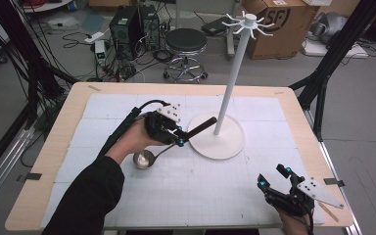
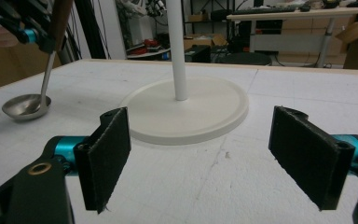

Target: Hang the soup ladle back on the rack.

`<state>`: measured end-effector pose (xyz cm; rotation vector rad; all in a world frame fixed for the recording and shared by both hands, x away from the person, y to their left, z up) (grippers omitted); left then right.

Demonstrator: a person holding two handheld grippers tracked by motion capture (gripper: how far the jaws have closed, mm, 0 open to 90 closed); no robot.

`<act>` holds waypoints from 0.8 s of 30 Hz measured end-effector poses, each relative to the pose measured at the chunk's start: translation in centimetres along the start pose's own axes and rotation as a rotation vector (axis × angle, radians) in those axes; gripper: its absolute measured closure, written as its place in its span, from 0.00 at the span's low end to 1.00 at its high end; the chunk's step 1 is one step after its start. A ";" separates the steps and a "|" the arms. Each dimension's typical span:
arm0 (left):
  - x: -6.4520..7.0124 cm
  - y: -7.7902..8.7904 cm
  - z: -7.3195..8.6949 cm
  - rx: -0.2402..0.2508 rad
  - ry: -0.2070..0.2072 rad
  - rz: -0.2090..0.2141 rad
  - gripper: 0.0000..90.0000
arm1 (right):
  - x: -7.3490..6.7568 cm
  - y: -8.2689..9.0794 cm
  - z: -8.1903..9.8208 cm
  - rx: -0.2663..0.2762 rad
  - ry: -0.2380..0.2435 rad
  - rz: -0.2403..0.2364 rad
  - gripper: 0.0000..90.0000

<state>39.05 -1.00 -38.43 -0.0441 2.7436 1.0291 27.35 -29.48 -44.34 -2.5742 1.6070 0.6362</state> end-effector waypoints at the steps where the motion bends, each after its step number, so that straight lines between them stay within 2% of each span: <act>1: -0.1 0.3 -0.4 0.022 0.003 -0.003 0.83 | 0.0 0.0 0.0 0.000 0.004 -0.002 0.22; 7: -0.7 2.1 -2.9 0.174 0.032 -0.032 0.82 | -0.2 -0.3 0.0 -0.003 0.002 -0.010 0.22; 9: -1.3 3.0 -3.8 0.230 0.042 -0.063 0.83 | -0.2 -0.4 0.0 -0.002 -0.001 -0.014 0.22; 12: -2.2 4.6 -5.2 0.278 0.045 -0.113 0.83 | -0.2 -0.7 0.0 -0.006 0.027 -0.012 0.22; 16: -3.2 6.6 -7.6 0.314 0.022 -0.159 0.82 | -0.4 -0.9 0.1 -0.008 0.026 -0.024 0.22; 24: -5.9 9.6 -11.4 0.377 0.049 -0.193 0.82 | -0.7 -1.1 0.2 -0.012 0.026 -0.038 0.22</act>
Point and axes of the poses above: each handheld gripper's, and its own axes: y roughly backward along the jaws, z roughly out of its underside, x roughly to its right, the point moved 9 cm from there along -y, roughly forward along the jaws, and after that the axes turned 15 degrees about -y, right-handed, at the moved point
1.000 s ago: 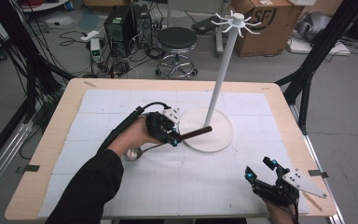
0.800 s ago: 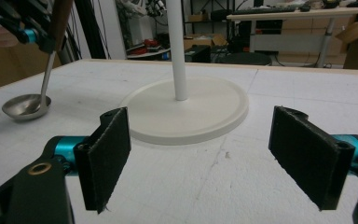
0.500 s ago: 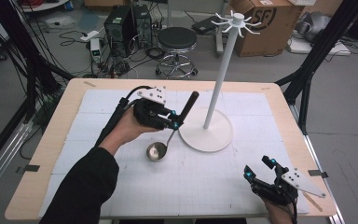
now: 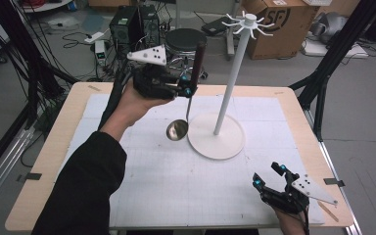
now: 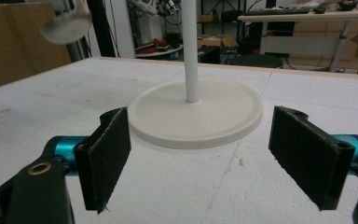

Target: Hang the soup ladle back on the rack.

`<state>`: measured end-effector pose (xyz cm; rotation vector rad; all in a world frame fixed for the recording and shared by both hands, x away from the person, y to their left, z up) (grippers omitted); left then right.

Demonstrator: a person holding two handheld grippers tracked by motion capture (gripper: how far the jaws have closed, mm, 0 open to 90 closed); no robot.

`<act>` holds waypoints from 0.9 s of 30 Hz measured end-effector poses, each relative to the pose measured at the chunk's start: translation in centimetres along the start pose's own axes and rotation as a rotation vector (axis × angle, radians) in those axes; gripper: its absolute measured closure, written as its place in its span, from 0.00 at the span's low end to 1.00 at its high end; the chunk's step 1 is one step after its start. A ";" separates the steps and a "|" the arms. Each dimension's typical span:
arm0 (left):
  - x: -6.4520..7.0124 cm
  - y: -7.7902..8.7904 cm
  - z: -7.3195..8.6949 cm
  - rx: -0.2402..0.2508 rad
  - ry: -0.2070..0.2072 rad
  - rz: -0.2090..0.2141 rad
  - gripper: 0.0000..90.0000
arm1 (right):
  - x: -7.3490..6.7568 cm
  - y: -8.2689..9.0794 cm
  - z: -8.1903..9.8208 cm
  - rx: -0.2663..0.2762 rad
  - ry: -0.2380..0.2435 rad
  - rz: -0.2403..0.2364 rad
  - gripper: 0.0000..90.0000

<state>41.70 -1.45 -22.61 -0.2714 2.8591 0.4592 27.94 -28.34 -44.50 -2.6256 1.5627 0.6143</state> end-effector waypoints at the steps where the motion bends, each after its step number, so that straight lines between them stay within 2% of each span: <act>1: -0.3 -0.1 -0.4 -0.002 -0.002 0.004 0.82 | 0.0 0.0 0.0 -0.001 -0.001 -0.001 0.22; 6: -0.9 -1.2 -1.7 -0.019 -0.017 0.011 0.82 | 0.1 0.0 0.1 -0.006 -0.012 0.000 0.22; 8: -1.2 -1.6 -1.9 -0.007 -0.003 0.014 0.82 | 0.1 0.0 0.2 -0.007 -0.016 0.000 0.22; 12: -1.8 -2.5 -2.1 -0.005 -0.003 0.004 0.82 | 0.1 -0.1 0.4 -0.010 -0.011 -0.002 0.22; 19: -1.5 -3.7 -2.5 0.006 0.004 0.019 0.83 | 0.2 -0.2 0.5 -0.016 -0.017 0.003 0.22; 23: -1.7 -4.3 -2.5 0.000 0.011 0.008 0.83 | 0.2 -0.3 0.6 -0.019 -0.015 0.000 0.22; 27: -1.7 -4.3 -2.0 -0.027 0.013 0.004 0.82 | 0.1 -0.3 0.6 -0.020 -0.018 0.001 0.22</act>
Point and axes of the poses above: each handheld gripper's, and its own axes: y roughly backward along the jaws, z roughly out of its underside, x roughly to its right, the point moved 9 cm from there along -y, roughly forward along the jaws, and after that the axes turned 15 degrees about -y, right-handed, at the moved point
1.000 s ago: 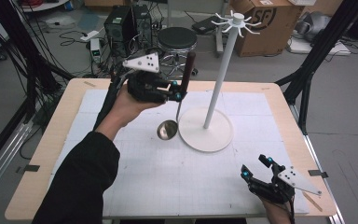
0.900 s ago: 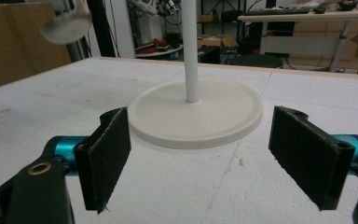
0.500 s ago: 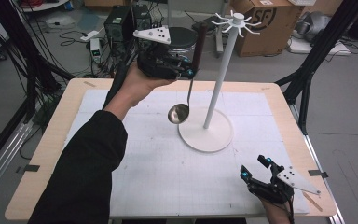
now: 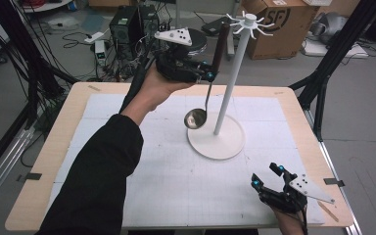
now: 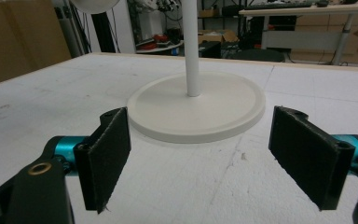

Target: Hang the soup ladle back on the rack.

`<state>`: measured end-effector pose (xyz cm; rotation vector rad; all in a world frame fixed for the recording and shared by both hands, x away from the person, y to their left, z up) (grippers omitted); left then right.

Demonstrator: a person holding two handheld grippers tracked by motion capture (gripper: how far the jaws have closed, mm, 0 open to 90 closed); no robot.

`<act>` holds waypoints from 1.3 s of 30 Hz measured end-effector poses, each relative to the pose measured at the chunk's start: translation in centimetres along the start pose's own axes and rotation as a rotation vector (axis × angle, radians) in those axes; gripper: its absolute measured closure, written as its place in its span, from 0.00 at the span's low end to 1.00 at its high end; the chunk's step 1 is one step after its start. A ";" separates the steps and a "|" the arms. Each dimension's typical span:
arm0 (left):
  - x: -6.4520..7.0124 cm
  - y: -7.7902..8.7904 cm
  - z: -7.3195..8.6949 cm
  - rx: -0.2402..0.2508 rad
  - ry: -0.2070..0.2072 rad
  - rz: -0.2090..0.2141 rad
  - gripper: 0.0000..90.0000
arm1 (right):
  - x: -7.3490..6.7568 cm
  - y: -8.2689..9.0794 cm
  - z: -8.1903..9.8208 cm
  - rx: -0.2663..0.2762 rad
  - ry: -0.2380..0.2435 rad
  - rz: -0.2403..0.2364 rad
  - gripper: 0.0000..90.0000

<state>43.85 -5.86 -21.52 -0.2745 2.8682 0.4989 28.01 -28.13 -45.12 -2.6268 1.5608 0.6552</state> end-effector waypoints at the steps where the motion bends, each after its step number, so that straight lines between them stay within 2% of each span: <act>1: 0.1 0.2 0.1 -0.010 -0.005 0.002 0.82 | 0.0 0.0 0.0 0.003 0.005 0.000 0.22; 4: 0.6 1.1 0.2 -0.037 -0.020 -0.008 0.82 | 0.1 0.0 0.2 -0.004 0.013 0.001 0.22; 6: 1.0 2.0 -0.3 -0.032 -0.029 -0.013 0.82 | 0.2 0.0 0.3 -0.004 0.014 0.004 0.22; 10: 2.6 3.4 -2.1 0.016 -0.041 -0.013 0.82 | 0.1 -0.1 0.2 -0.002 0.020 0.008 0.22; 12: 3.8 4.0 -3.0 0.026 -0.051 0.007 0.82 | 0.0 -0.1 0.2 -0.003 0.022 0.011 0.22; 14: 4.6 4.0 -3.6 0.026 -0.058 0.015 0.82 | -0.2 -0.1 0.2 -0.001 0.023 0.012 0.22; 16: 4.9 3.6 -4.0 0.027 -0.043 0.017 0.82 | -0.5 -0.2 0.1 0.001 0.024 0.012 0.22; 21: 3.8 2.2 -4.2 0.043 0.003 -0.006 0.82 | -0.8 0.0 0.1 0.007 0.042 0.014 0.22; 26: 2.8 1.5 -3.5 0.016 0.004 -0.016 0.82 | -0.4 0.1 0.1 0.005 0.035 0.018 0.22; 31: 1.5 1.7 -3.6 0.039 0.013 -0.046 0.83 | 0.2 0.3 0.1 0.004 0.025 0.027 0.22; 32: 1.3 1.6 -3.5 0.019 0.014 -0.037 0.83 | 0.3 0.4 0.1 0.003 0.023 0.028 0.22; 33: 1.2 1.5 -3.6 -0.022 -0.007 -0.030 0.83 | 0.3 0.5 0.1 0.003 0.025 0.028 0.22; 34: 1.2 1.3 -4.0 -0.047 -0.039 -0.042 0.83 | 0.4 0.5 0.1 0.004 0.023 0.031 0.22; 35: 1.2 1.2 -4.9 -0.031 -0.052 -0.045 0.82 | 0.5 0.5 0.1 0.004 0.022 0.031 0.22; 37: 1.2 1.2 -5.8 -0.006 -0.040 -0.027 0.82 | 0.5 0.5 0.1 0.003 0.019 0.033 0.22; 39: 1.2 1.0 -6.2 -0.004 -0.051 -0.024 0.82 | 0.6 0.5 0.0 0.006 0.021 0.033 0.22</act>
Point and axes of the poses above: each handheld gripper's, and its own axes: y roughly backward along the jaws, z roughly out of its underside, x roughly to its right, the point moved 9 cm from there along -y, roughly forward along the jaws, and after that the axes turned 15 degrees about -y, right-handed, at the moved point
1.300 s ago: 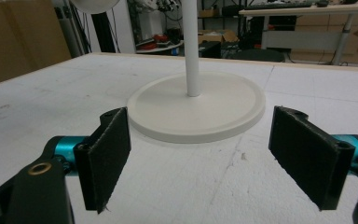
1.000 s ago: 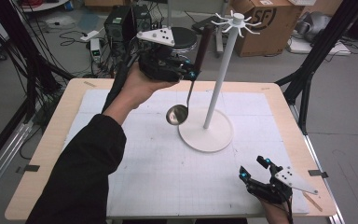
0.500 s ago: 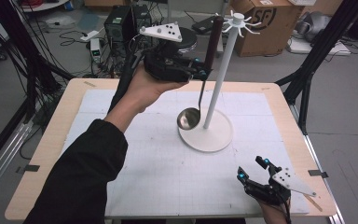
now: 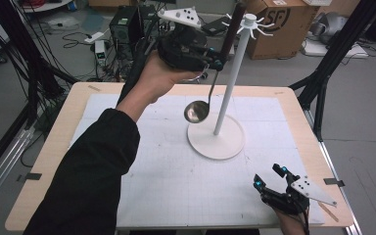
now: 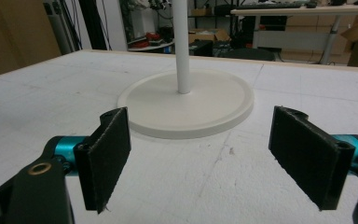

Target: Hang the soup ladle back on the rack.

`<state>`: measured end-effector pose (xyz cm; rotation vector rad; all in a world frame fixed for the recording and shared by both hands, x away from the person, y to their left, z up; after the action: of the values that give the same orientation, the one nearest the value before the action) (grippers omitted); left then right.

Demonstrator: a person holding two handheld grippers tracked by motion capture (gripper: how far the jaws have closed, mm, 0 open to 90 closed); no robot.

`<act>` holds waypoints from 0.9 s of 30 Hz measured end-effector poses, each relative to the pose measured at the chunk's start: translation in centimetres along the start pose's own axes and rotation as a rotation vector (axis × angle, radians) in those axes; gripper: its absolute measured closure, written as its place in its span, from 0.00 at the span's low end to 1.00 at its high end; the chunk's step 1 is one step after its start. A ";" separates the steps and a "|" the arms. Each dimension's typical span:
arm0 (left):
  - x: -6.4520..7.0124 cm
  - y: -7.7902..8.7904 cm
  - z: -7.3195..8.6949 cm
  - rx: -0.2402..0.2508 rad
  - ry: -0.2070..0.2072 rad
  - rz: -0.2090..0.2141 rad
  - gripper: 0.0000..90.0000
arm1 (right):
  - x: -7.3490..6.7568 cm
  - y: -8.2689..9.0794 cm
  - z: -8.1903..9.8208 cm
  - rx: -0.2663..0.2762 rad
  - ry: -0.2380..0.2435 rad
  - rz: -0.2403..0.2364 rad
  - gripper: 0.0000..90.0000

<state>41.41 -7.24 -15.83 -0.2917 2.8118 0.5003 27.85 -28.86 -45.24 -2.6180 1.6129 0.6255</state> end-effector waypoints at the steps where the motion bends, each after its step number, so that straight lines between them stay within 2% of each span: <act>1: -0.1 0.0 0.1 -0.007 -0.003 -0.007 0.82 | 0.0 0.0 0.0 0.000 0.001 0.000 0.22; 9: -1.2 -0.2 1.9 -0.055 0.020 -0.013 0.82 | 0.5 0.5 0.0 0.006 -0.007 0.007 0.22; 11: -1.4 -0.1 2.3 -0.069 0.025 -0.027 0.82 | 0.5 0.6 0.0 0.006 -0.007 0.011 0.22; 16: -1.5 -0.9 3.2 -0.110 0.041 -0.011 0.82 | 0.8 0.8 -0.1 0.014 -0.012 0.023 0.22; 20: -1.9 -1.4 3.7 -0.118 0.038 -0.013 0.82 | 0.9 0.8 -0.2 0.015 -0.009 0.024 0.22; 24: -1.6 -1.7 4.1 -0.138 0.021 -0.009 0.82 | 1.1 0.9 -0.2 0.016 -0.016 0.028 0.22; 27: -1.3 -1.9 4.1 -0.148 0.023 -0.007 0.82 | 1.2 0.9 -0.1 0.016 -0.026 0.026 0.22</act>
<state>44.09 -7.31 -19.77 -0.3386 2.7996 0.7091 27.57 -30.32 -45.32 -2.5707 1.6409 0.6418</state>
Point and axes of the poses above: each handheld gripper's, and its own axes: y roughly backward along the jaws, z roughly out of its underside, x roughly to its right, the point moved 9 cm from there along -y, roughly forward along the jaws, and after that the axes turned 15 degrees about -y, right-handed, at the moved point
